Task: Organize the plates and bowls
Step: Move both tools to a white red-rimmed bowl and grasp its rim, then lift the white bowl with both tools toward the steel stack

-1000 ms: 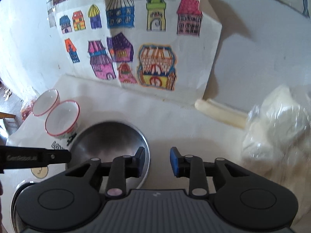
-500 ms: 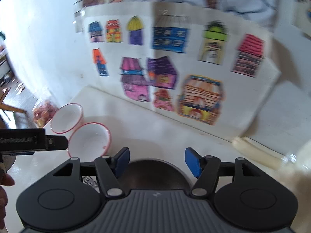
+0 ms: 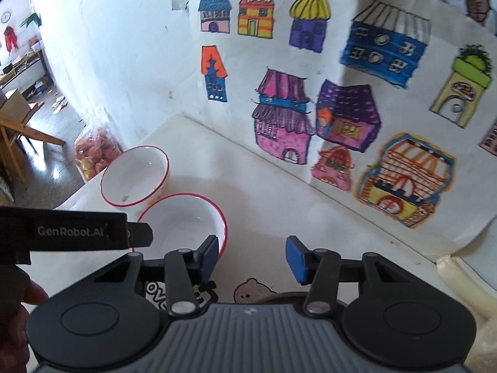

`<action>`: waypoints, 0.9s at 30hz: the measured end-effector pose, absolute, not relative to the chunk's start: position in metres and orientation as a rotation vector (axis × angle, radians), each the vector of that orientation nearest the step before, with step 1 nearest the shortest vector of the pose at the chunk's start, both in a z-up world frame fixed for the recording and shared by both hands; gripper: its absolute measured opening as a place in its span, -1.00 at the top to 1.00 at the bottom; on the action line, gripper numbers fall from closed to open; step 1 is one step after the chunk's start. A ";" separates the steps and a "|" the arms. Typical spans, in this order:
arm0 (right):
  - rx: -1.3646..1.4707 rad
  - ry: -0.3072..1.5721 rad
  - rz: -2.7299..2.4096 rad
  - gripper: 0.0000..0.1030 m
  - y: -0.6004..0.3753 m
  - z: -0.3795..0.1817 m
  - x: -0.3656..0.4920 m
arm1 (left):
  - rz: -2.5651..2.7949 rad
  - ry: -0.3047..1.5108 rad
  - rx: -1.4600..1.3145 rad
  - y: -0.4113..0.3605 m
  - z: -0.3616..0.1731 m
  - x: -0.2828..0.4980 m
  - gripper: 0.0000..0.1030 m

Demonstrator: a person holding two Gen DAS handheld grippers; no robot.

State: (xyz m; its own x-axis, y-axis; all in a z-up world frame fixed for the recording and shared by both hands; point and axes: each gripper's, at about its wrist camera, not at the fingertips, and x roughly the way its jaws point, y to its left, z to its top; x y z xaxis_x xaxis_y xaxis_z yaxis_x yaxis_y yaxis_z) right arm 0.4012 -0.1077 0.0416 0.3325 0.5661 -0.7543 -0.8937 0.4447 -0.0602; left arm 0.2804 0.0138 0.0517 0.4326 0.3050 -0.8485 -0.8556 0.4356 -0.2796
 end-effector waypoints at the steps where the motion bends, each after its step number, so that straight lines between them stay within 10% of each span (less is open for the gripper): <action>1: -0.525 0.740 1.016 0.03 -0.106 0.041 0.402 | 0.829 0.811 -0.809 0.015 0.051 0.281 -0.53; 18: -0.520 0.819 1.069 0.80 -0.089 0.026 0.399 | 0.742 0.795 -0.852 0.015 0.045 0.288 0.79; 27: -0.482 0.817 1.069 0.85 -0.092 0.027 0.399 | 0.738 0.789 -0.836 0.010 0.048 0.286 0.85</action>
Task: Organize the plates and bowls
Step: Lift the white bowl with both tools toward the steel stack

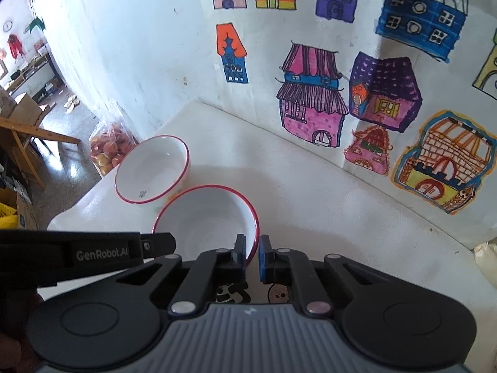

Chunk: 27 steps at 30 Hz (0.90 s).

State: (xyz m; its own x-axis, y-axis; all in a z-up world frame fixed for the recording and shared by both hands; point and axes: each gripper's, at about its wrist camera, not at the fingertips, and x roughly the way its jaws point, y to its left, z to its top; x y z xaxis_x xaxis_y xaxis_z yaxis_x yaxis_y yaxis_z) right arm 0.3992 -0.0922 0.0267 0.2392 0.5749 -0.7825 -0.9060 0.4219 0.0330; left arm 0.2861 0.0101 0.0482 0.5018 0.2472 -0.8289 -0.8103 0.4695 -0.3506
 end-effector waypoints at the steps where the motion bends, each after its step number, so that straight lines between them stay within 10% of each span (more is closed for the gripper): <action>1: -0.478 0.810 1.071 0.86 -0.094 0.028 0.399 | 0.737 0.785 -0.834 0.009 0.050 0.286 0.86; 27: -0.332 0.773 0.866 0.86 -0.225 0.067 0.419 | 0.463 0.864 -0.735 -0.087 0.088 0.330 0.86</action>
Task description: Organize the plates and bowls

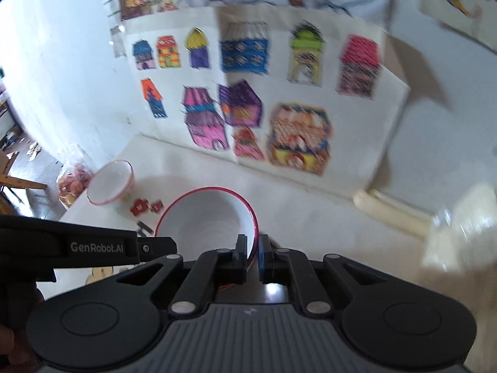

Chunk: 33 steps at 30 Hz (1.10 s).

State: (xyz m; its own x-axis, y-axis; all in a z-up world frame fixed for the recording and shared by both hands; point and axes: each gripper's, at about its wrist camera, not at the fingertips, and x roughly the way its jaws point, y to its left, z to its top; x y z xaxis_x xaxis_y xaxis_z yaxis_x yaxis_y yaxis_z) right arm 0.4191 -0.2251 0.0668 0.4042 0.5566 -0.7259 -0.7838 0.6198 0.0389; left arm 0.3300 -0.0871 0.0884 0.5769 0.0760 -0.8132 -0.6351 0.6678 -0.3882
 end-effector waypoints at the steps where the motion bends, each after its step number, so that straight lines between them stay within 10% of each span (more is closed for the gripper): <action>1: -0.329 0.783 0.858 0.86 -0.230 0.065 0.419 | 0.460 0.882 -0.724 -0.092 0.087 0.331 0.86; 18: -0.355 0.888 0.818 0.83 -0.243 0.029 0.418 | 0.478 0.995 -0.716 -0.096 0.066 0.341 0.83; 33: -0.397 0.801 0.810 0.48 -0.238 0.059 0.409 | 0.490 0.878 -0.724 -0.068 0.099 0.326 0.14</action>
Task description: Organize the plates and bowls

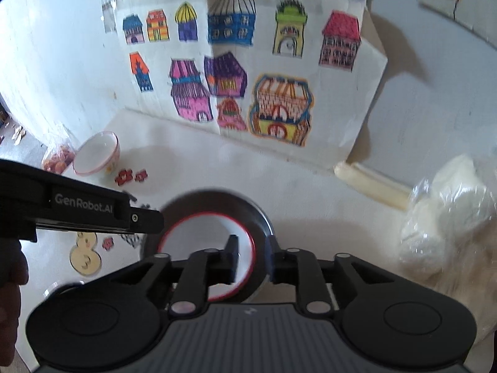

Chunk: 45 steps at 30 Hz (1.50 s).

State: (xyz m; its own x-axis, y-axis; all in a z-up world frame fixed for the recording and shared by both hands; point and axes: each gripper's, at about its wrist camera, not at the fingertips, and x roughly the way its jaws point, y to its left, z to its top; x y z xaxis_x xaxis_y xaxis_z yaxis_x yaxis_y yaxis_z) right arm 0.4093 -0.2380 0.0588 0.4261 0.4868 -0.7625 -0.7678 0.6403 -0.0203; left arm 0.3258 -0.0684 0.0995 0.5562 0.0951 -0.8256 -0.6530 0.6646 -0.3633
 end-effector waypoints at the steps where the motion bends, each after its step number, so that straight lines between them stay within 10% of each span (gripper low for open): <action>1: -0.393 0.795 0.812 0.48 -0.235 0.062 0.410 | 0.503 0.862 -0.719 -0.064 0.102 0.323 -0.08; 7: -0.390 0.752 0.851 0.13 -0.199 0.074 0.404 | 0.617 0.767 -0.702 -0.032 0.114 0.298 -0.68; 21: -0.396 0.700 0.950 -0.98 -0.120 0.074 0.384 | 0.876 0.735 -0.687 0.053 0.098 0.240 -0.98; 45: -0.504 0.711 1.008 -0.89 -0.036 0.025 0.384 | 0.884 0.821 -0.665 0.100 0.048 0.242 -0.91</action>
